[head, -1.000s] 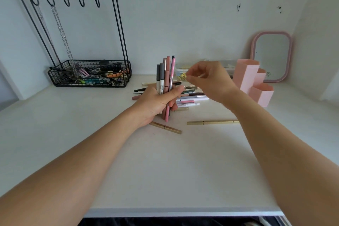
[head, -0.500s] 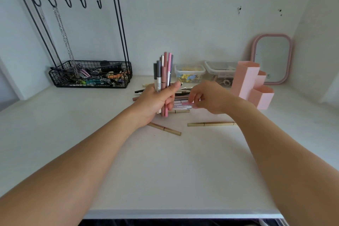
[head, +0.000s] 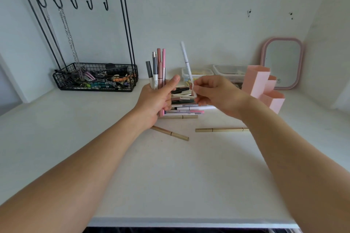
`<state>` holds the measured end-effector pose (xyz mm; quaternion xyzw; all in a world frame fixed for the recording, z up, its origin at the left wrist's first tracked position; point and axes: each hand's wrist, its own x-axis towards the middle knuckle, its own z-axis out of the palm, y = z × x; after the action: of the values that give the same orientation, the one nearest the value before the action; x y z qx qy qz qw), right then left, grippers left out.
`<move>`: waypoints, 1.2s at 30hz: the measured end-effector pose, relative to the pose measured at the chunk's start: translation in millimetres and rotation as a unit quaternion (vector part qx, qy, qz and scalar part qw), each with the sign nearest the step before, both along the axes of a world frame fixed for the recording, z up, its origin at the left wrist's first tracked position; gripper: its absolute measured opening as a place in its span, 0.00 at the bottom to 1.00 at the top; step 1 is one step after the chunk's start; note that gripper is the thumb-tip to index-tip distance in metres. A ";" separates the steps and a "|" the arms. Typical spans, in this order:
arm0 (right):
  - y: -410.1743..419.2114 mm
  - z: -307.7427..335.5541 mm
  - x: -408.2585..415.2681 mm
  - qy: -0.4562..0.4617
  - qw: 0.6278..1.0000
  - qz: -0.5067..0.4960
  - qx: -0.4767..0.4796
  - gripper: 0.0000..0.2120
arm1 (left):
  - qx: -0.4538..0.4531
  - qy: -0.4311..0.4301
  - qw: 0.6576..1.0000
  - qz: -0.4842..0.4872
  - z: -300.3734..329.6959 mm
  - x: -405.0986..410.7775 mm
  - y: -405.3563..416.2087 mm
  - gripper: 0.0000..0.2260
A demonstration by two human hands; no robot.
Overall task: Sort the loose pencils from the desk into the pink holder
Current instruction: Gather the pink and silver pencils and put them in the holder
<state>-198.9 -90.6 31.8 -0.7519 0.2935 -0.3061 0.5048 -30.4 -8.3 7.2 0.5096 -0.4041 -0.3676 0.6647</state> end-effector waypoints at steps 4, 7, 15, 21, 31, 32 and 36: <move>15.6 -8.5 17.8 -0.070 0.993 0.058 0.070 0.07 | -0.022 -0.001 1.000 0.002 -3.0 -0.4 -1.3 0.09; 21.6 -12.9 24.5 -0.089 0.990 0.075 0.077 0.14 | -0.038 -0.003 0.999 0.008 -4.7 2.3 -2.0 0.13; 38.1 -22.5 34.7 -0.065 0.996 0.066 0.021 0.08 | -0.030 -0.040 0.999 0.003 -9.6 2.6 -4.4 0.11; 37.0 -24.6 35.8 -0.048 0.999 0.001 -0.007 0.08 | 0.005 -0.082 0.996 0.043 -12.2 4.9 -9.3 0.13; -17.6 -6.5 -11.1 0.217 0.940 -0.126 -0.231 0.05 | -0.004 -0.030 0.999 0.029 -4.8 6.0 -6.8 0.10; -18.8 -7.3 -13.1 0.233 0.936 -0.116 -0.238 0.07 | -0.002 -0.019 0.999 0.031 -4.7 7.0 -7.3 0.10; -22.2 -7.8 -14.9 0.286 0.914 -0.096 -0.273 0.06 | -0.002 0.009 1.000 0.028 -3.7 7.9 -7.9 0.11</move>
<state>-213.8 -112.9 24.0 -0.8841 0.4009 -0.1928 0.1428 -22.5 -16.3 3.5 0.5162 -0.3840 -0.3525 0.6796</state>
